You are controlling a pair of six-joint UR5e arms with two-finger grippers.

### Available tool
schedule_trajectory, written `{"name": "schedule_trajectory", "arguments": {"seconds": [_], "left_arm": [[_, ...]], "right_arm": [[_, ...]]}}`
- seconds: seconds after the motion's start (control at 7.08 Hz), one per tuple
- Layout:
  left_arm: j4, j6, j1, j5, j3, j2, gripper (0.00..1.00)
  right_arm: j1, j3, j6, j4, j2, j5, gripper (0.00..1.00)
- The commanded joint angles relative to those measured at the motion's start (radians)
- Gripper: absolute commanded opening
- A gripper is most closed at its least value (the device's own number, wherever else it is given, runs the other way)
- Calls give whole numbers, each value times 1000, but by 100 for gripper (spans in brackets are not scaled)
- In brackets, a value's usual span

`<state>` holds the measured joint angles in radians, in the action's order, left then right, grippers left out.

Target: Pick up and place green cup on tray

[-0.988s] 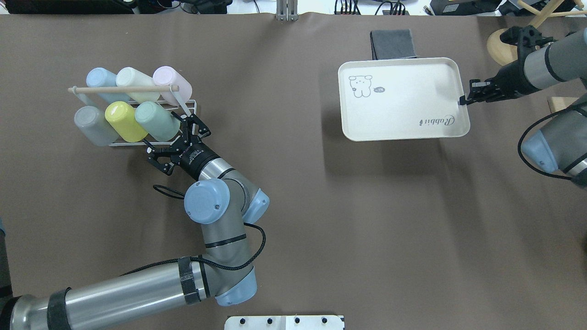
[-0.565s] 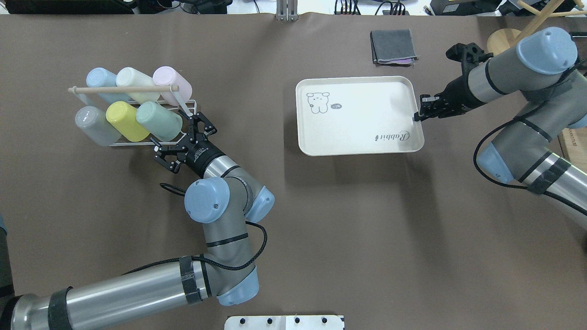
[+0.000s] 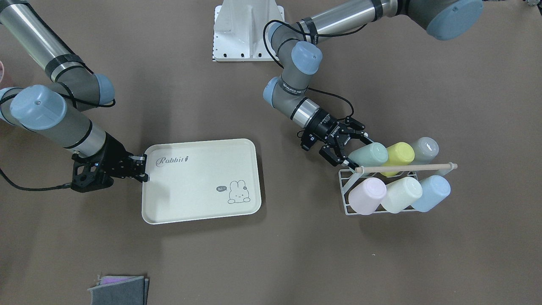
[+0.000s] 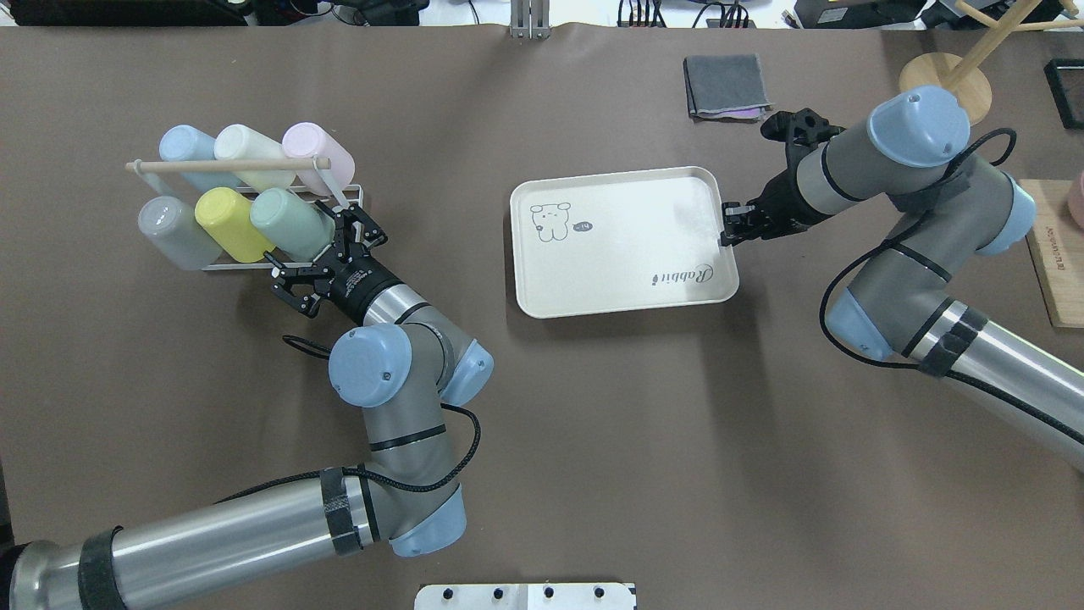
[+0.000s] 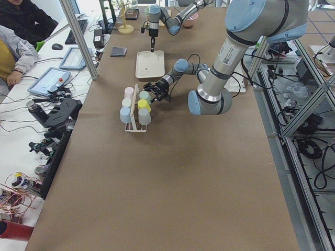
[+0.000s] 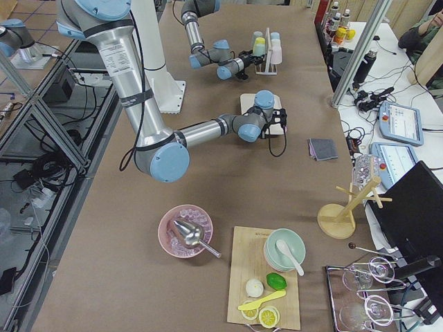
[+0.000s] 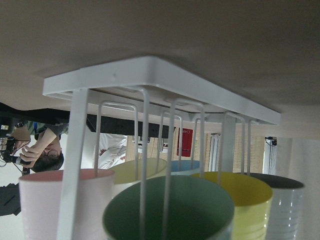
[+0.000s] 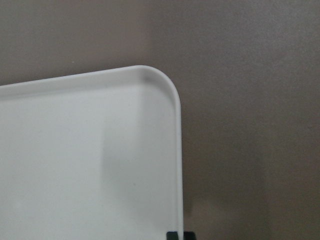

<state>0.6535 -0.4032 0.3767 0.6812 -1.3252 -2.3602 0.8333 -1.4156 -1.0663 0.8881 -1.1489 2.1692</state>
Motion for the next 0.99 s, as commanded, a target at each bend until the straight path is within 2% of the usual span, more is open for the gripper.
{"name": "schedule_trajectory", "arguments": {"seconds": [0.0, 0.14, 0.28, 0.42, 0.56, 0.71, 0.85], "left_arm": [[1, 1, 17, 3, 1, 13, 95], [2, 3, 18, 4, 1, 13, 89], [5, 3, 18, 4, 3, 21, 86], [5, 3, 18, 4, 3, 21, 73], [0, 1, 18, 7, 0, 19, 51], [-15, -6, 18, 3, -14, 16, 35], [-69, -8, 22, 1, -41, 16, 34]], "right_arm": [[-45, 10, -6, 57, 52, -52, 0], [-74, 10, -14, 107, 92, -93, 0], [-79, 10, -29, 144, 122, -98, 0], [-88, 9, -44, 146, 132, -100, 0], [-91, 7, -55, 146, 132, -100, 0], [-94, 3, -66, 144, 133, -101, 0], [-100, 1, -73, 141, 135, -101, 0]]}}
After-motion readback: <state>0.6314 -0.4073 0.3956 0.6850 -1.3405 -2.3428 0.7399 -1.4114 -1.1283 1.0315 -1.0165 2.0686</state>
